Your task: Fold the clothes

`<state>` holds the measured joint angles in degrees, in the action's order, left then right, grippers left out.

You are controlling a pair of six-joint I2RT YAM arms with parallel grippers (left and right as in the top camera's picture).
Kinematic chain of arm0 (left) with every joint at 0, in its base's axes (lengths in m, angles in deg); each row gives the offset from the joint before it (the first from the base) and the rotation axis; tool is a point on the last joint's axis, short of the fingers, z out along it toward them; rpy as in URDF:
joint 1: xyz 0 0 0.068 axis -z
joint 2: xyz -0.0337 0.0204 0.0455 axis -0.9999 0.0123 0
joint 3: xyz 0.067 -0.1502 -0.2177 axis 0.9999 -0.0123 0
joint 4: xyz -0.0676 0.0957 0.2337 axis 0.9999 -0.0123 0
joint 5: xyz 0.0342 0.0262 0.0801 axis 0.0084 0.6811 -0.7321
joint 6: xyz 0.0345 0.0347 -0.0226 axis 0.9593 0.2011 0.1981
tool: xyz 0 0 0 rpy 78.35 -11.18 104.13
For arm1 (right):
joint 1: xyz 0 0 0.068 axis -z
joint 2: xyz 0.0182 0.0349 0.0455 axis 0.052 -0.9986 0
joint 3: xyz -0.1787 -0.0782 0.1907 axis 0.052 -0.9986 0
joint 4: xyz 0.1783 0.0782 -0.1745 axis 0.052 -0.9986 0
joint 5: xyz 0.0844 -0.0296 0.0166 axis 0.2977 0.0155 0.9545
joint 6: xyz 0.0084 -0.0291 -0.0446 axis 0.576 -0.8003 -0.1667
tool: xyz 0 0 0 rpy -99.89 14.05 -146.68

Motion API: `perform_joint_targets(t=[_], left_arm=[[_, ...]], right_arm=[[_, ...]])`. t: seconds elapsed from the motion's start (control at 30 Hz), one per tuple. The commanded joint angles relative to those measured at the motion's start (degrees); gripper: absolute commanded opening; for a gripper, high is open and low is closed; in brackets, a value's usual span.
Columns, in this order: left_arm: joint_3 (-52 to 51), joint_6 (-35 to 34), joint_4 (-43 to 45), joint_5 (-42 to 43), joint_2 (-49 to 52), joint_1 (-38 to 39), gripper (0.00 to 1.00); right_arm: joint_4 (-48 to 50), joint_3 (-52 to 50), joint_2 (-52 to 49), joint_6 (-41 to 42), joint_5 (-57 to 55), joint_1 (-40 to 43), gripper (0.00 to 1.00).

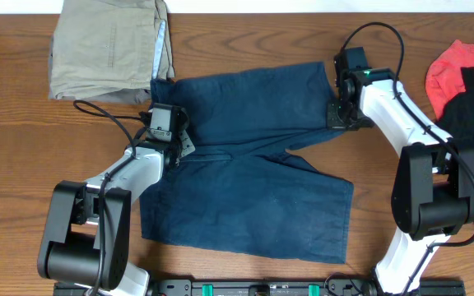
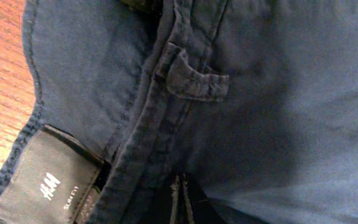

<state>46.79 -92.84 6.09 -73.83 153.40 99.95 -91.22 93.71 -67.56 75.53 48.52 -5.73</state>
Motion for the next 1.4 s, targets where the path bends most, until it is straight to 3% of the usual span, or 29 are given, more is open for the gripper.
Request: perform_joint_targets(t=[0.0, 0.2, 0.27, 0.57, 0.63, 0.8, 1.13, 1.37], left_arm=[[-1.3, -0.2, -0.6, -1.4, 0.5, -0.3, 0.06], [-1.3, -0.2, -0.7, -1.4, 0.5, -0.3, 0.06], [-1.3, -0.2, -0.6, -1.4, 0.5, -0.3, 0.06], [-1.3, -0.2, -0.8, -1.4, 0.5, -0.3, 0.06], [-1.3, -0.2, -0.6, -1.4, 0.5, -0.3, 0.06], [-1.3, -0.2, -0.3, -1.4, 0.5, -0.3, 0.06], [-1.3, -0.2, -0.4, -1.4, 0.5, -0.3, 0.06], [-1.3, -0.2, -0.5, -1.4, 0.5, -0.3, 0.06]], right_arm=[[-1.3, 0.3, 1.2, 2.0, -3.5, 1.5, 0.08], [-5.5, 0.3, 1.4, 5.1, -5.1, 1.9, 0.24], [-6.3, 0.4, 1.7, 7.2, -6.6, 2.5, 0.26], [-4.8, 1.6, 8.2, 9.0, -0.4, 3.1, 0.17], [-1.2, 1.6, 10.9, 6.3, 7.0, 3.1, 0.02], [7.6, 1.6, 12.6, 1.0, 22.8, 0.8, 0.01], [8.5, 1.6, 2.5, -2.4, 21.7, -8.8, 0.01], [8.5, 1.6, -6.2, -2.8, 20.5, -11.1, 0.01]])
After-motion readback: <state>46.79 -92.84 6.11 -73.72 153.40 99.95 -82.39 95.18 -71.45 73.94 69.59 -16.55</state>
